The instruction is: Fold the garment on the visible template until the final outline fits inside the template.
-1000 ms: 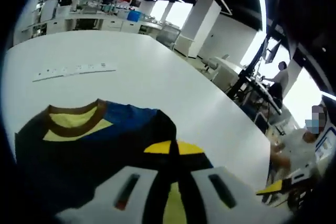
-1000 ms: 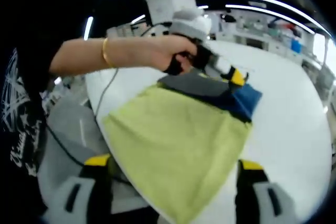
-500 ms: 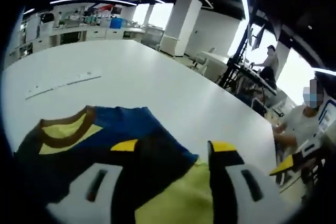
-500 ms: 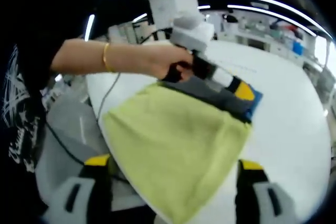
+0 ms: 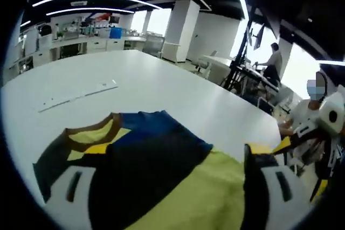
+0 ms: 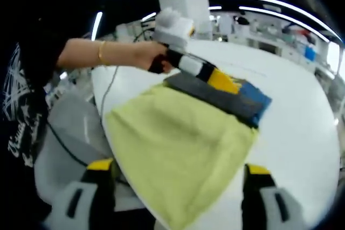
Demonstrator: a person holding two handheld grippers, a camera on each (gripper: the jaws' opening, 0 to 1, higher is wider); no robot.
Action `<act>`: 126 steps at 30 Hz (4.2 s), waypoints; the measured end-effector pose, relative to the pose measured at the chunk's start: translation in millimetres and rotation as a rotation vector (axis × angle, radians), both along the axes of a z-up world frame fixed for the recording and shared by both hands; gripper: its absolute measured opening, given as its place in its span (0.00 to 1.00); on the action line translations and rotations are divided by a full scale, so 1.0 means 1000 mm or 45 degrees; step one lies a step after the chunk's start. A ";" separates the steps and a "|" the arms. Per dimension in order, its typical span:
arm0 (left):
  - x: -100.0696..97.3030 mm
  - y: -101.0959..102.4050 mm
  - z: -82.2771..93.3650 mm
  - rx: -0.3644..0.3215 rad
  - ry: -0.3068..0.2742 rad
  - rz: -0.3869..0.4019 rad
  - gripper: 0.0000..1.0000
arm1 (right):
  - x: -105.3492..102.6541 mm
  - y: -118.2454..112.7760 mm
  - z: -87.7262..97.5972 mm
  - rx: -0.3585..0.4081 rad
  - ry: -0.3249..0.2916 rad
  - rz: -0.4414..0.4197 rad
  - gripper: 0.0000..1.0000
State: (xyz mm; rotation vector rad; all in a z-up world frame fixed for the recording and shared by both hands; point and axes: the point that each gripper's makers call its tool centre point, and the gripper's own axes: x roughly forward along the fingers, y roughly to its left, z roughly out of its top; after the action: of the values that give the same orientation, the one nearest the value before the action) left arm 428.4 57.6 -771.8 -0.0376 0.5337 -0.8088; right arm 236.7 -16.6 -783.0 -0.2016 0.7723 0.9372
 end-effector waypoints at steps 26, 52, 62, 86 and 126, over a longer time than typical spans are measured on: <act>-0.118 0.120 0.021 0.056 -0.057 0.050 0.99 | -0.017 -0.005 -0.008 -0.051 -0.040 0.120 0.99; -0.223 0.148 -0.030 0.248 -0.013 -0.110 0.80 | -0.042 -0.019 -0.032 -0.125 -0.044 0.195 0.83; -0.246 0.152 -0.055 0.325 0.041 -0.208 0.65 | -0.044 -0.026 -0.044 -0.169 -0.087 0.213 0.66; -0.249 0.161 -0.073 0.482 0.007 -0.272 0.54 | -0.038 -0.036 -0.063 -0.354 -0.151 0.352 0.55; -0.266 0.154 -0.059 0.549 0.049 -0.371 0.00 | -0.036 -0.040 -0.054 -0.215 -0.139 0.222 0.00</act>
State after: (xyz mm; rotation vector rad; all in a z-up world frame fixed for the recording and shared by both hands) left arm 161.9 211.5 -831.0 0.4310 0.7518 -0.9620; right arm 200.2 -56.6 -836.8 -0.4706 0.7412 1.0169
